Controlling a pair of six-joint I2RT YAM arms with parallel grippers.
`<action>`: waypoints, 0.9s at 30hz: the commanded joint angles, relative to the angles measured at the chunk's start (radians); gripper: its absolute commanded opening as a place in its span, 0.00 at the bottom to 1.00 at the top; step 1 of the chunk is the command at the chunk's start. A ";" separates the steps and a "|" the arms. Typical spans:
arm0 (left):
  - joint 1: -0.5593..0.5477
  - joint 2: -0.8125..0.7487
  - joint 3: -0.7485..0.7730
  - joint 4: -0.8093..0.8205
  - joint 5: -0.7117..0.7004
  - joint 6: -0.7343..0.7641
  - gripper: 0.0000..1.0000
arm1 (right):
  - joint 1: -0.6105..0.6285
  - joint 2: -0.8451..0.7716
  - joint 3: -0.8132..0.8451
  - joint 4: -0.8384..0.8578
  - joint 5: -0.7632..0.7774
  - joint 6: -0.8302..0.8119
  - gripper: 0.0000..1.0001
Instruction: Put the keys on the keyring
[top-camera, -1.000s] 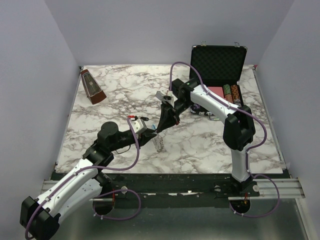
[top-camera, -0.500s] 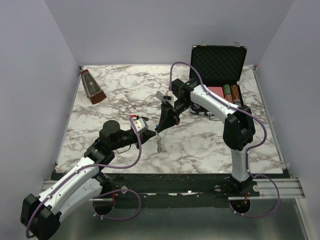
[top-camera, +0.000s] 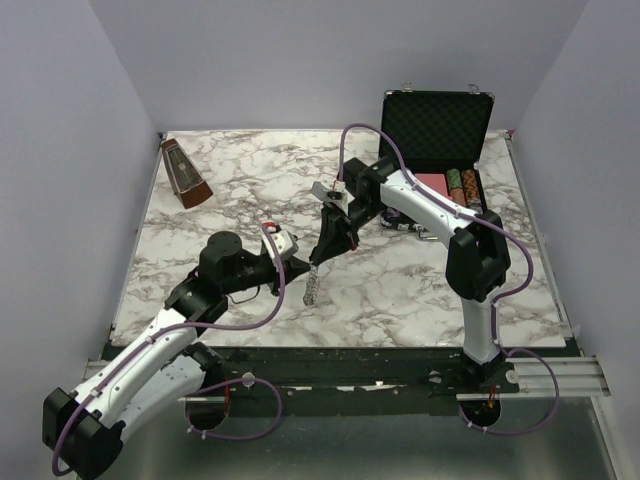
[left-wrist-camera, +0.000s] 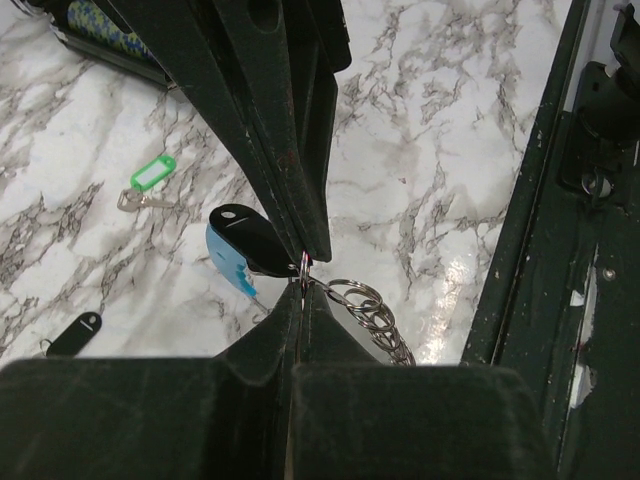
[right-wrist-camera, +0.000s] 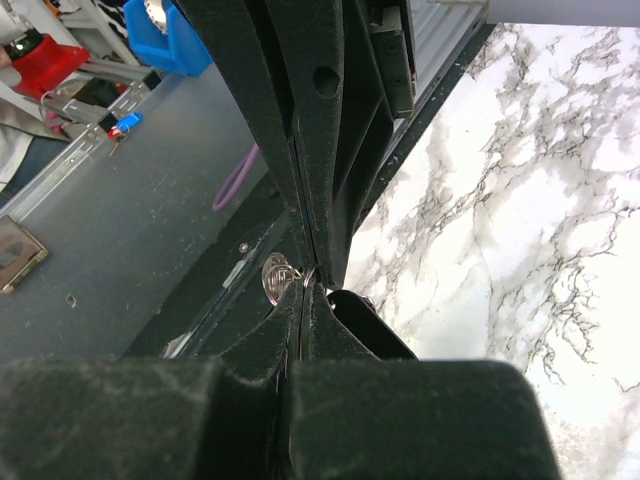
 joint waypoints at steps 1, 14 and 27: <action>0.016 0.041 0.117 -0.138 0.022 -0.011 0.00 | 0.005 0.014 0.032 -0.080 -0.151 0.010 0.04; 0.044 0.207 0.374 -0.450 0.019 0.014 0.00 | 0.011 0.020 0.065 -0.080 -0.070 0.047 0.12; 0.044 0.353 0.598 -0.708 -0.007 0.075 0.00 | 0.025 0.034 0.088 -0.054 -0.039 0.117 0.22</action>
